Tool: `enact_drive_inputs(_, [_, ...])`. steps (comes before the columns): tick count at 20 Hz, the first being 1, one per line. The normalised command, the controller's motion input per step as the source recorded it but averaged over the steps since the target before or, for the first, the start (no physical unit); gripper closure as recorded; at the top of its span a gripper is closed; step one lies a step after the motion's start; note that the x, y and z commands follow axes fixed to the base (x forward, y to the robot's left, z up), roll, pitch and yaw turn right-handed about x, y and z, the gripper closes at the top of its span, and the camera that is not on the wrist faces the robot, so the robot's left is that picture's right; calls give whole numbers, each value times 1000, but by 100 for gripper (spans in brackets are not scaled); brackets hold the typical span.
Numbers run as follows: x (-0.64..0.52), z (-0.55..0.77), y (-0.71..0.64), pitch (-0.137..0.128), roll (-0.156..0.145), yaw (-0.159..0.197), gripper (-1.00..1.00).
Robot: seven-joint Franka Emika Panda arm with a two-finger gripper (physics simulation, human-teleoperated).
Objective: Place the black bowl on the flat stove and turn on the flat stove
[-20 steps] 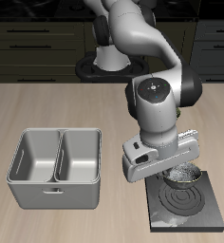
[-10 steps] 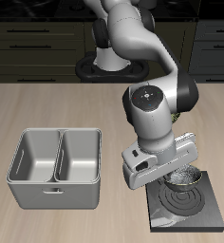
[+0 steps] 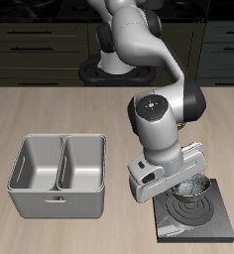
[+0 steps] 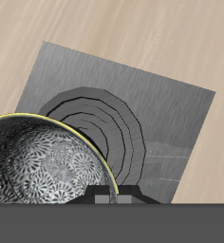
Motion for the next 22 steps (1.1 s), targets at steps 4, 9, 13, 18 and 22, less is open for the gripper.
enact_drive_inputs(4, [-20,-19,-9,19,-76,6,-100])
enact_drive_inputs(9, [-21,34,-41,-14,-6,-1,-100])
enact_drive_inputs(13, [-84,124,-10,-18,-4,-25,-100])
enact_drive_inputs(18, [-193,191,-62,-26,-11,-65,-100])
enact_drive_inputs(22, [-505,307,-100,-20,-108,-154,-100])
